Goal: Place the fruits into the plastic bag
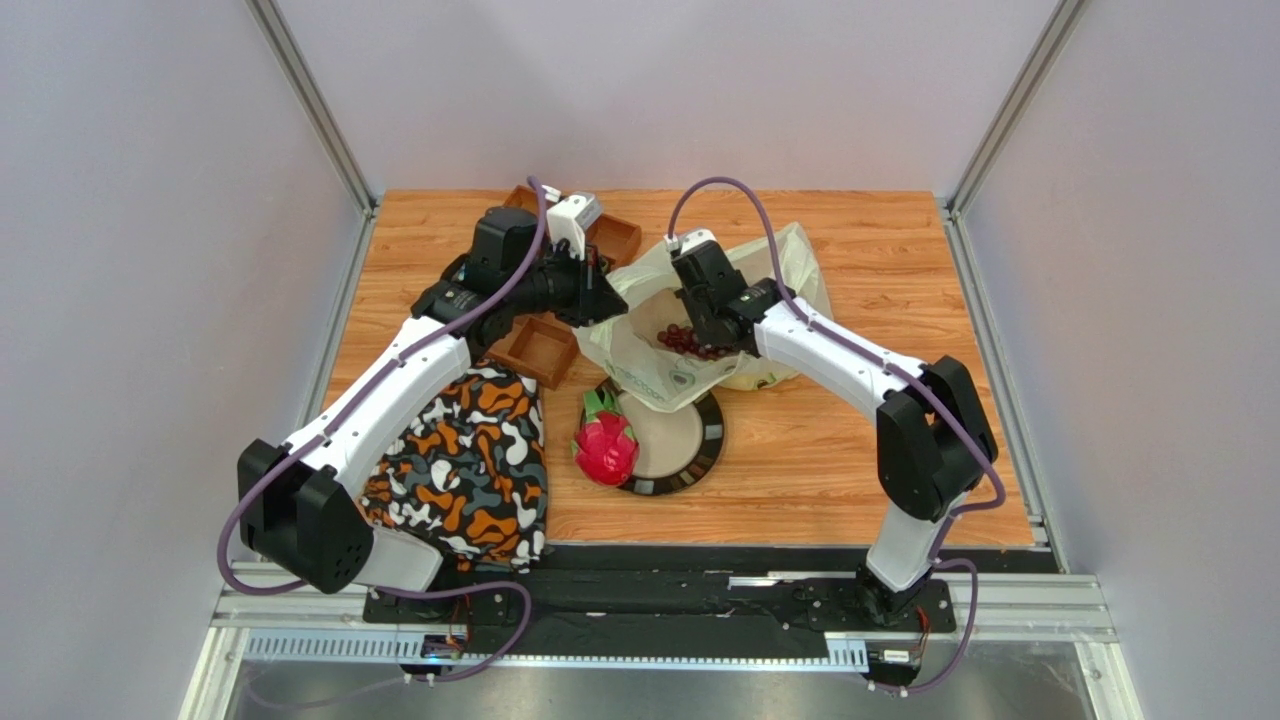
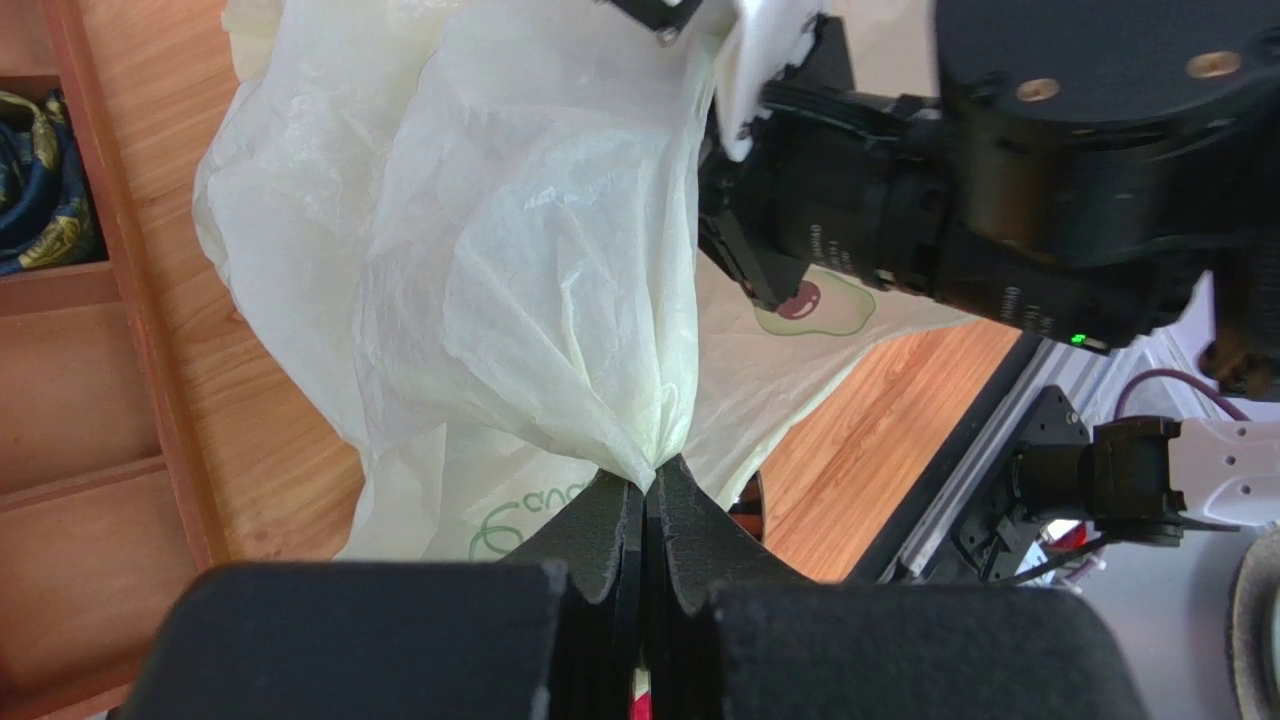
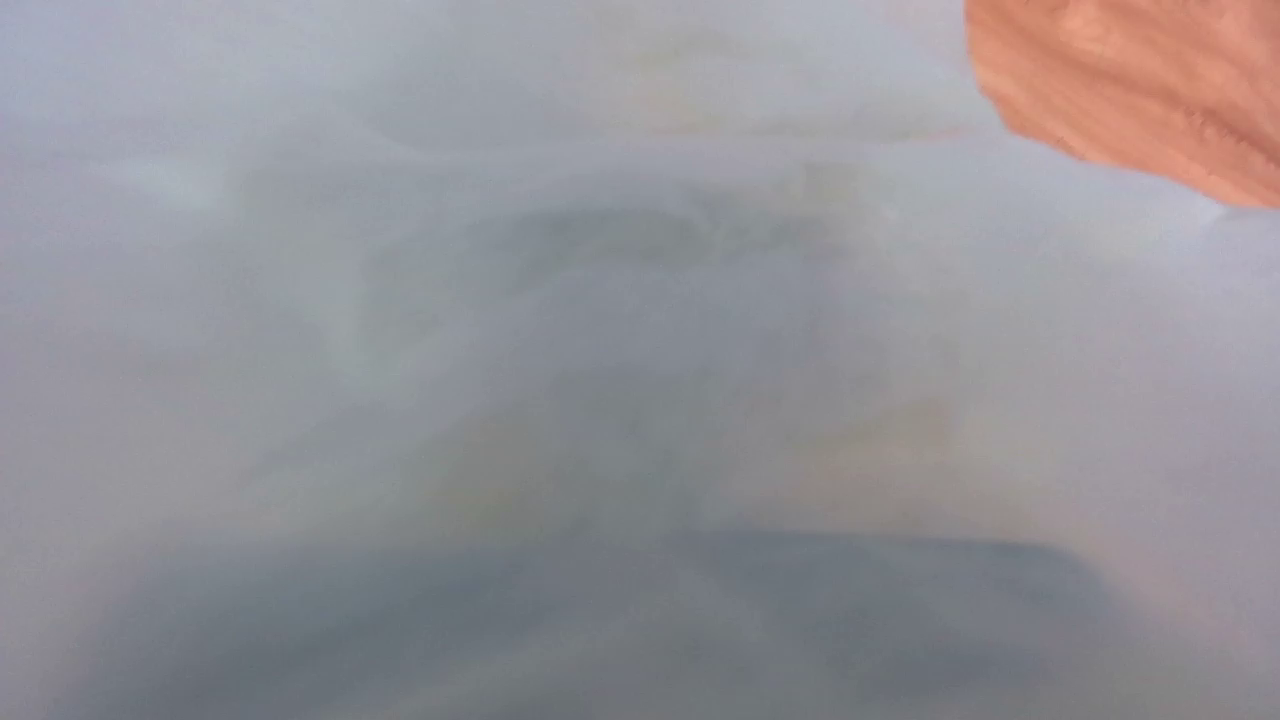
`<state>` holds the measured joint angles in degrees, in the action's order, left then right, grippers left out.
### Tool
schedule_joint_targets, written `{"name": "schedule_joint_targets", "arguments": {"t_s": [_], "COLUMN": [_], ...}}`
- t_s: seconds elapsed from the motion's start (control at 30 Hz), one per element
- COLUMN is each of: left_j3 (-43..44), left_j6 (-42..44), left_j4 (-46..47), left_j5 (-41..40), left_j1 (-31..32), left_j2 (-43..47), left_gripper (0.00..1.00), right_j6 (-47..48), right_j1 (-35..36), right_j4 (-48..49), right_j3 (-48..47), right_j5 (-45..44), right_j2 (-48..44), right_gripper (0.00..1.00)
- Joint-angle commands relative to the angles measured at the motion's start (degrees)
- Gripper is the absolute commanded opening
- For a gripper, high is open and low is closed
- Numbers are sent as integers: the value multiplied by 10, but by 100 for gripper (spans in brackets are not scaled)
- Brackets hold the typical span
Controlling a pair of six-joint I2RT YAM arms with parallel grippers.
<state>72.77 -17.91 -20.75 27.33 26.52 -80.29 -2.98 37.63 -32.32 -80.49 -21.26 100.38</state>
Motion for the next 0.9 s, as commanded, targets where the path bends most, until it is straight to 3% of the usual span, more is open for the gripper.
{"name": "schedule_joint_targets", "arguments": {"t_s": [0.0,0.13,0.23,0.47,0.57,0.87], "left_j3": [2,2,2,3,3,3], "left_j6": [-4,-2,-2,-5,-4,-2], "left_j4": [12,12,12,13,13,9], "left_j5": [4,4,3,6,8,3], "left_j1": [-2,-2,-2,-2,-2,-2], "left_j2": [17,19,19,15,15,17], "left_gripper": [0,0,0,0,0,0], "right_j6": [-18,-26,-29,-36,-36,-44], "right_j1": [-4,-16,-22,-26,-27,-31], "right_j4": [-1,-3,-4,-2,1,23], "right_j3": [9,9,11,16,17,36], "right_j5": [12,21,30,37,40,75], "right_j2": [25,39,41,39,37,-6], "right_gripper": [0,1,8,42,50,53]}}
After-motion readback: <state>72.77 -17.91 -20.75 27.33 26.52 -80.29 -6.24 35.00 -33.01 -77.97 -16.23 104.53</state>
